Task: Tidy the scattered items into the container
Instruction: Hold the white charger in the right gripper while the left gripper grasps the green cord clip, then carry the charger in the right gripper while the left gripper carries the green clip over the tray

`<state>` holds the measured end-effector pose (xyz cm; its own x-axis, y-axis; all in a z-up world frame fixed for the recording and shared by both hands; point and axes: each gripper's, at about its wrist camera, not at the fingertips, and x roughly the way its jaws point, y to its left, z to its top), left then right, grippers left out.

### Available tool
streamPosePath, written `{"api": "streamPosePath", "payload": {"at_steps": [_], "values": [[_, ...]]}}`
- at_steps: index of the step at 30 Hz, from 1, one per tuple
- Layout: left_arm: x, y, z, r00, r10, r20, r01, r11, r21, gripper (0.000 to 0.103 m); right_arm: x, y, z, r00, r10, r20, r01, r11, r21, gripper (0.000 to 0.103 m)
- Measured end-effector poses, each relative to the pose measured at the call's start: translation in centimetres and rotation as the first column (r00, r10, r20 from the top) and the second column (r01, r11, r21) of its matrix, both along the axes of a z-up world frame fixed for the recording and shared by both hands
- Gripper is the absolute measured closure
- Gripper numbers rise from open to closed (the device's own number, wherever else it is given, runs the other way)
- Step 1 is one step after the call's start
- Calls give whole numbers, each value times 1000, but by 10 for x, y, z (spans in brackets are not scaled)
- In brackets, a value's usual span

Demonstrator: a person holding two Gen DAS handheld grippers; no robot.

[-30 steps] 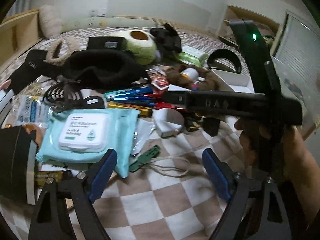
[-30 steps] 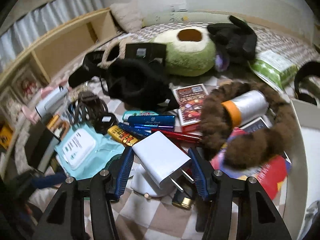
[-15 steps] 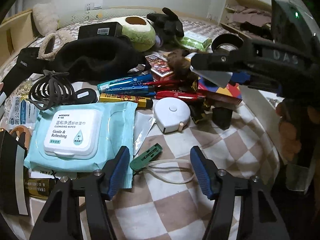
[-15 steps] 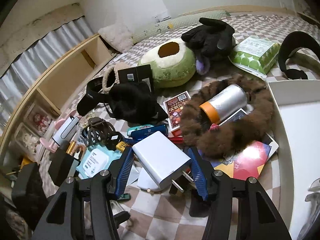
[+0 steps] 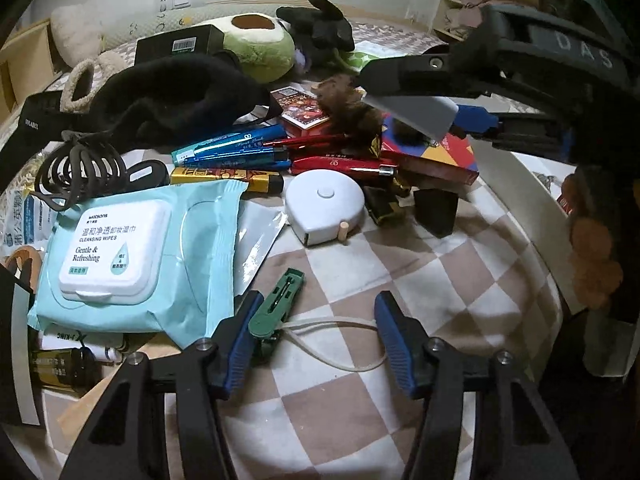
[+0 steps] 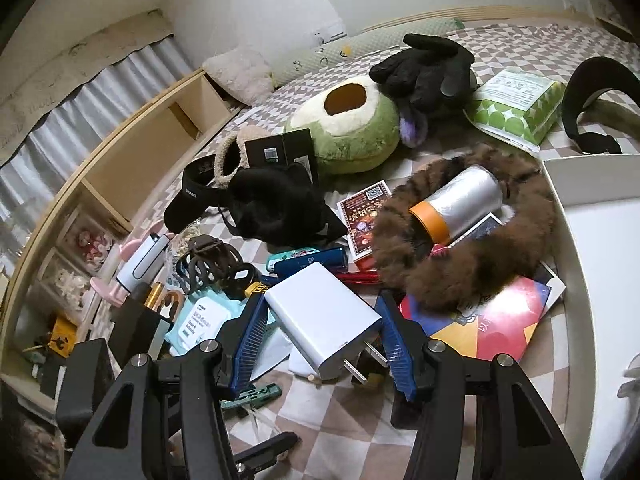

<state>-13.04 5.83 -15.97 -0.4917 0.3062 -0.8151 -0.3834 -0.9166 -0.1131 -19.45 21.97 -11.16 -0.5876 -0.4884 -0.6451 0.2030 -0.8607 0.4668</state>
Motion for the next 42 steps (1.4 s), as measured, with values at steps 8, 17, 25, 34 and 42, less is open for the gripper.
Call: {"api": "streamPosePath", "payload": {"at_steps": [8, 17, 25, 34, 42], "values": [[1, -11, 4, 999, 15, 31, -16, 999, 43, 91, 3, 3, -1, 1000, -9, 10, 9, 1000, -3, 46], [7, -12, 5, 999, 29, 24, -30, 998, 47, 91, 10, 9, 1, 1000, -25, 11, 25, 999, -22, 46], [7, -18, 13, 999, 45, 6, -45, 996, 75, 91, 15, 11, 5, 1000, -25, 2, 25, 999, -38, 46], [5, -27, 32, 995, 94, -34, -90, 990, 111, 91, 28, 14, 12, 1000, -24, -18, 23, 997, -79, 46], [3, -27, 41, 992, 122, -44, -116, 986, 121, 91, 43, 15, 14, 999, -31, -10, 30, 994, -104, 46]]}}
